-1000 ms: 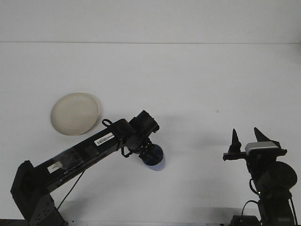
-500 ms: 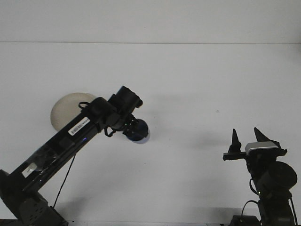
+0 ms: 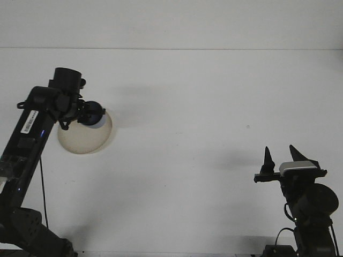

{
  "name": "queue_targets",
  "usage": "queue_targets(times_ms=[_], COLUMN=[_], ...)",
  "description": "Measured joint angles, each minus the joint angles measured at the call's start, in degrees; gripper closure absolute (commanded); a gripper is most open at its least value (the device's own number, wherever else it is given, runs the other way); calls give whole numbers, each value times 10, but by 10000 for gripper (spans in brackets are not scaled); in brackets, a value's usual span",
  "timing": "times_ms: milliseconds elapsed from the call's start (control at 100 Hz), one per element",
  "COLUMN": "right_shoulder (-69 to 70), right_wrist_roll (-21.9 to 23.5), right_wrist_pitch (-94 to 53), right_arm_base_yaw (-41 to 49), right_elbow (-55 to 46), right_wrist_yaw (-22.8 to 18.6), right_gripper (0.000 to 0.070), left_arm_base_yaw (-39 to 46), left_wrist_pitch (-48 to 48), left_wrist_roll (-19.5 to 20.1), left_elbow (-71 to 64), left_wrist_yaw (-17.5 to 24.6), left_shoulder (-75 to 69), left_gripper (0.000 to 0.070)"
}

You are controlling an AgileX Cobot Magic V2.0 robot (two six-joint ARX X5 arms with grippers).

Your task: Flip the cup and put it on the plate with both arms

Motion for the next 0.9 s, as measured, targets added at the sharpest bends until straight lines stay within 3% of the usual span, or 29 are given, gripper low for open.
queue_targets(times_ms=[240, 900], right_shoulder=[0, 0], right_wrist_roll=[0, 0], right_wrist_pitch=[0, 0], right_arm_base_yaw=[0, 0], right_elbow=[0, 0], right_wrist_yaw=[0, 0], right_gripper=[231, 231], left_arm_base_yaw=[65, 83], left_wrist_pitch=[5, 16], left_wrist_roll=[0, 4], left_elbow=[0, -1], left_wrist_yaw=[7, 21], left_shoulder=[39, 136], left_gripper=[696, 683])
